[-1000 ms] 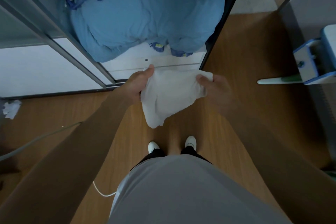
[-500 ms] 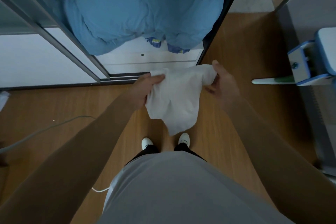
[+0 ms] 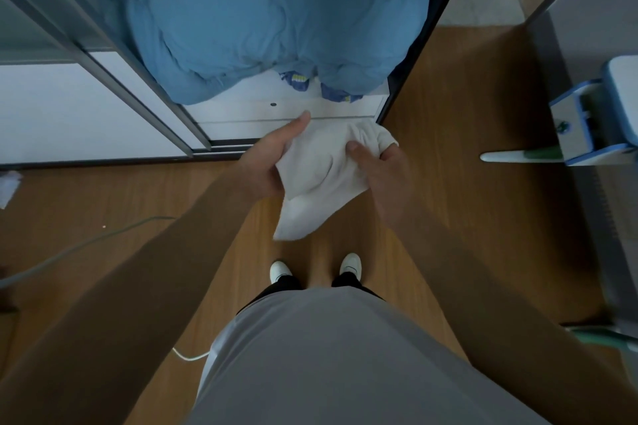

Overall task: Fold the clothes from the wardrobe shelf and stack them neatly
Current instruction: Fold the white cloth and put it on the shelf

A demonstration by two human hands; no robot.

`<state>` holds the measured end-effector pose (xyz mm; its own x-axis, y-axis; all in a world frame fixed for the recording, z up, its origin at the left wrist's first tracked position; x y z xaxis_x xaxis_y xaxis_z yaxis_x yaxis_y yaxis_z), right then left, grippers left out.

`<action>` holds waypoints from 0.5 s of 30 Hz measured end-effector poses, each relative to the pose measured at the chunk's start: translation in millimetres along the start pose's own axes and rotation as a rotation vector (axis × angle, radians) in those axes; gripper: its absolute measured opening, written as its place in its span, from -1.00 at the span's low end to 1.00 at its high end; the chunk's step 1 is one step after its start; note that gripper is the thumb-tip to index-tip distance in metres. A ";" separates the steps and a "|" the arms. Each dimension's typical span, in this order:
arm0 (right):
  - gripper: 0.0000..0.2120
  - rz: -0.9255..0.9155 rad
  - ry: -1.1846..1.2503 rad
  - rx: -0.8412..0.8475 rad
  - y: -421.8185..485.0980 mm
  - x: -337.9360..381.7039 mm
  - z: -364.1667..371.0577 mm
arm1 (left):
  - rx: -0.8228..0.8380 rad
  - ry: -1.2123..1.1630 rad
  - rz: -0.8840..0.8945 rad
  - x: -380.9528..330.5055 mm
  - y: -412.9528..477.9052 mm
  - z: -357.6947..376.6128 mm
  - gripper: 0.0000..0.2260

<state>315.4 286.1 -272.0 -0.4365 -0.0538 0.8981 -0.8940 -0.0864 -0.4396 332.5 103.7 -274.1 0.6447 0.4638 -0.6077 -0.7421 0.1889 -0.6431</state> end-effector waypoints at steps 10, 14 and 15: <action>-0.83 0.078 0.005 -0.066 12.6 10.3 -9.3 | -0.187 0.135 0.279 -1.1 11.4 -4.9 -0.83; -0.88 0.009 0.167 -0.114 22.1 16.8 -34.6 | -0.311 0.062 0.246 -18.9 13.7 -17.9 -0.82; -0.88 0.001 0.195 -0.151 24.3 18.0 -39.8 | -0.346 0.078 0.228 -21.9 13.9 -20.7 -0.78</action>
<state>281.8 322.6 -266.1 -0.4359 0.1400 0.8890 -0.8920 0.0636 -0.4474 311.9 78.2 -279.4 0.4928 0.3909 -0.7774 -0.7704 -0.2193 -0.5986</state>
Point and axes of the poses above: each hand's wrist, its own y-axis towards the middle knuckle, its own z-axis out of the palm, x = y × z, the point moved 3 cm from there along y, towards the middle knuckle, and after that the axes turned 1 degree about -z, right-handed, at the moved point
